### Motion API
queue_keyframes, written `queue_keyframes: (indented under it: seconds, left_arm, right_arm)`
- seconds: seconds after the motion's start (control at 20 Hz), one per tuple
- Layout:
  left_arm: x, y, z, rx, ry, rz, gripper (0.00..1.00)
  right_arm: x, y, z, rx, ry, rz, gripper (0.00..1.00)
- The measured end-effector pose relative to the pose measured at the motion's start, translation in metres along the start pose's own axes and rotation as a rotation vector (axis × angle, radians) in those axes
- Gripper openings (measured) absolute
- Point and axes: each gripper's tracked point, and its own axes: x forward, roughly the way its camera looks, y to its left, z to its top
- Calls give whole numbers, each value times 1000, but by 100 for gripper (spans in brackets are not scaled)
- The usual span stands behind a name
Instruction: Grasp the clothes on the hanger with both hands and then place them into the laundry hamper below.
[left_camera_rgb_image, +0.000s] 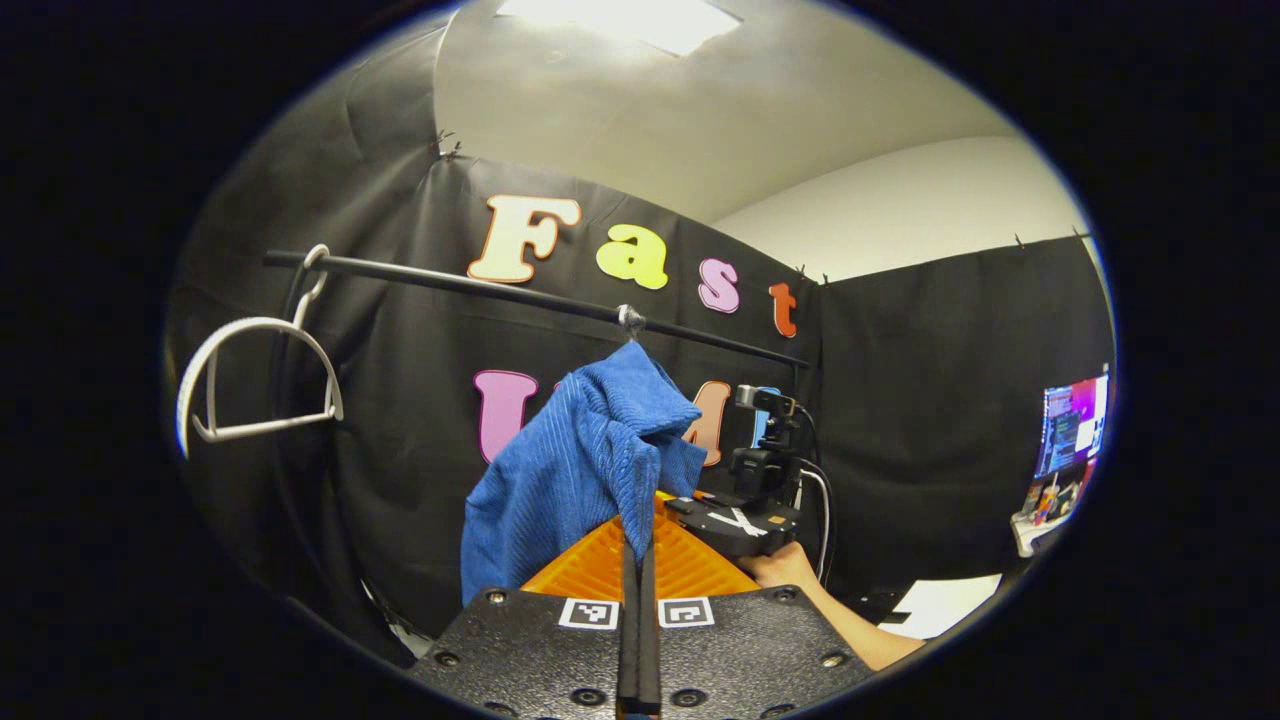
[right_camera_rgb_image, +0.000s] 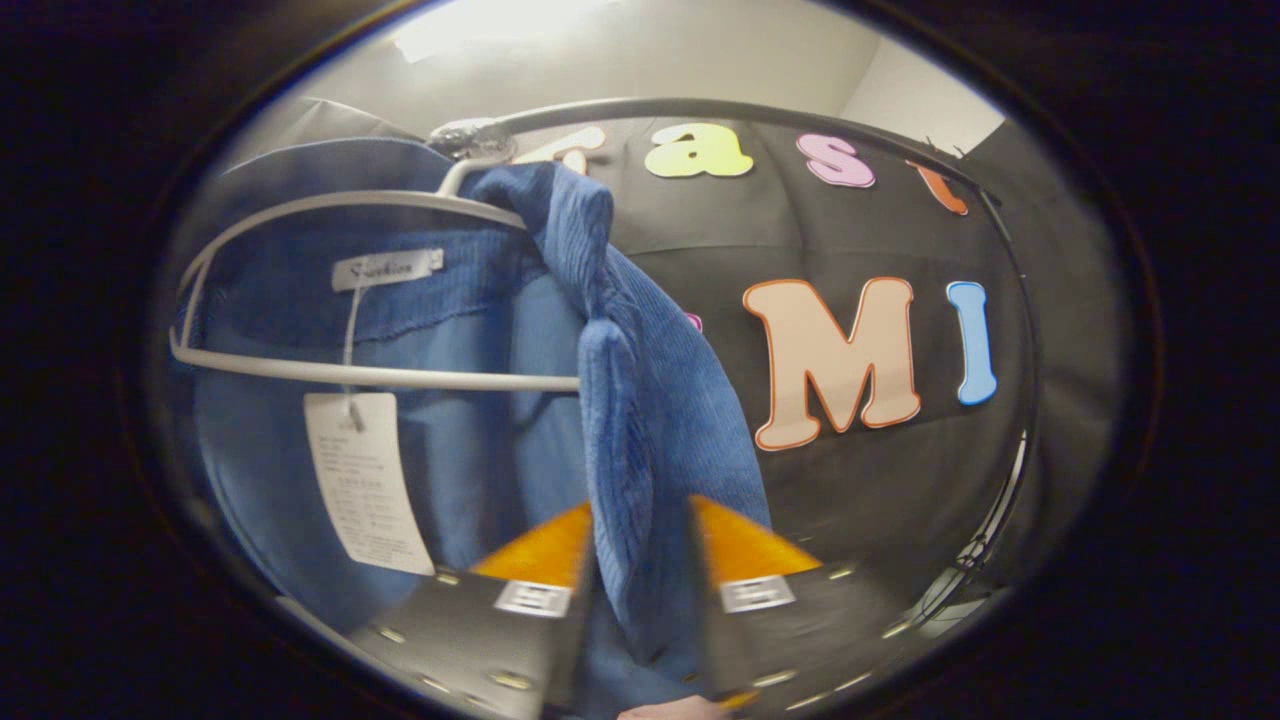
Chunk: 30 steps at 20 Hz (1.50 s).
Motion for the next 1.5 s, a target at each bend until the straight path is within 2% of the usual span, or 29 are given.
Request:
queue_keyframes:
  seconds: [0.05, 0.1, 0.15, 0.2, 0.35, 0.45, 0.5, 0.55, 0.65, 0.7, 0.85, 1.25, 1.5]
  left_arm:
    - [-4, 9, 1, 32, 10, 4, 0]
    - [-6, 20, 3, 55, 14, 15, 0]
    - [-5, 28, 4, 74, 25, 29, 0]
    - [-5, 35, 4, 88, 37, 46, 0]
    - [-8, 45, 9, 101, 36, 65, 0]
    - [-8, 53, 18, 140, 9, 68, 0]
    - [-6, 62, 24, 161, -8, 91, 0]
    - [-6, 73, 29, 175, -29, 124, 0]
    - [-4, 91, 39, 184, -59, 184, 2]
    - [-1, 100, 45, 189, -73, 212, 0]
    - [7, 125, 66, 212, -121, 294, 2]
    - [53, 158, 75, 215, -132, 349, 0]
    - [80, 168, 71, 184, -130, 346, 2]
  right_arm:
    - [0, -2, 0, -9, -1, -12, 35]
    - [-4, 6, 5, -6, -20, 15, 6]
    - [-11, 16, 14, -3, -50, 42, 5]
    - [-19, 19, 21, -18, -82, 52, 1]
    - [-45, 13, 39, -87, -158, -9, 1]
    - [-51, 4, 45, -119, -165, -56, 0]
    - [-53, 2, 47, -124, -162, -71, 4]
    - [-55, -3, 51, -128, -161, -91, 0]
    - [-56, -17, 61, -110, -179, -131, 1]
    - [-52, -17, 66, -95, -187, -136, 0]
    - [-44, -26, 77, -87, -198, -160, 1]
    - [-9, -59, 100, -80, -237, -218, 1]
    - [17, -75, 103, -95, -243, -238, 0]
